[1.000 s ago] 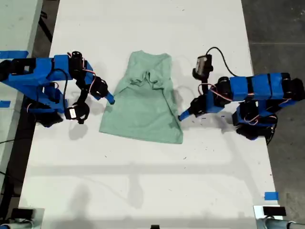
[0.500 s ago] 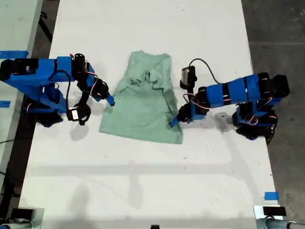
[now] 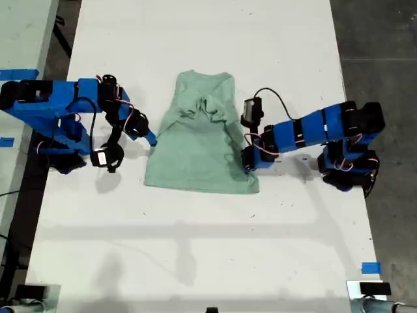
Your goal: Fold tshirt
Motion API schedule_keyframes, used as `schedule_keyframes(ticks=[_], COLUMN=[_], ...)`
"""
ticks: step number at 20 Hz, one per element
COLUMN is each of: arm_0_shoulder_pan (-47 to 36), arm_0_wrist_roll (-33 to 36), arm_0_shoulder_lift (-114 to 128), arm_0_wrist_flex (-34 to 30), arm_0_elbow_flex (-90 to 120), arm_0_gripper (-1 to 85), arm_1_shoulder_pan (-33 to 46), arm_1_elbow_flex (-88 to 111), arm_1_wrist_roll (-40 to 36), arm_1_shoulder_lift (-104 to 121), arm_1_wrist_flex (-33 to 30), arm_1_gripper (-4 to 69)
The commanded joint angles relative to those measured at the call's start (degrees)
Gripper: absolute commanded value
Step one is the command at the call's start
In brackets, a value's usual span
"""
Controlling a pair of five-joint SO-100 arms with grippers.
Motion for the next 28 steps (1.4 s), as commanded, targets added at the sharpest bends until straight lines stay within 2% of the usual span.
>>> schedule_keyframes(ticks=[1,4,6,8,11,13,16,17,21,23,24,25,28], arm_0_shoulder_pan=[1.5,1.6,1.7,1.8,2.0,2.1,2.5,2.5,2.5,2.4,2.4,2.4,2.5], arm_0_wrist_roll=[-0.7,-0.8,-0.8,-0.8,-0.8,-0.8,-0.8,-0.8,-0.8,-0.8,-0.8,-0.8,-0.8], arm_0_shoulder_lift=[0.3,0.2,0.1,-0.3,-1.9,-3.5,-5.1,-5.3,-5.3,-5.6,-5.8,-5.9,-6.0], arm_0_wrist_flex=[-0.2,-0.5,-0.5,-0.4,0.0,0.3,0.5,0.6,0.9,0.9,1.0,1.0,1.2], arm_0_elbow_flex=[-3.9,-4.0,-4.4,-4.9,-6.6,-8.0,-9.4,-9.6,-9.8,-9.9,-10.1,-10.3,-10.5], arm_0_gripper=[18.5,18.5,18.4,18.3,18.3,18.5,18.6,18.6,18.7,18.8,18.9,18.9,18.8], arm_1_shoulder_pan=[-2.3,-5.6,-7.1,-6.9,-3.6,-0.4,3.3,4.5,5.4,4.5,3.9,3.3,1.8], arm_1_elbow_flex=[-5.7,-16.4,-24.4,-30.7,-30.1,-27.2,-18.5,-16.7,-18.1,-23.8,-28.7,-33.0,-45.0], arm_1_wrist_roll=[-1.5,-1.8,-1.6,-0.1,2.7,4.6,6.3,6.5,6.8,6.7,5.4,4.6,2.5], arm_1_shoulder_lift=[3.3,4.6,3.3,2.4,2.1,1.1,0.4,-1.4,-14.7,-21.5,-23.8,-24.7,-23.5], arm_1_wrist_flex=[11.6,22.7,26.1,26.2,15.8,6.9,-9.9,-13.5,-19.4,-17.1,-12.8,-8.2,6.6], arm_1_gripper=[-1.7,-1.7,-1.7,-1.7,-1.7,-1.7,-1.7,-1.7,-1.7,0.3,7.2,21.2,30.4])
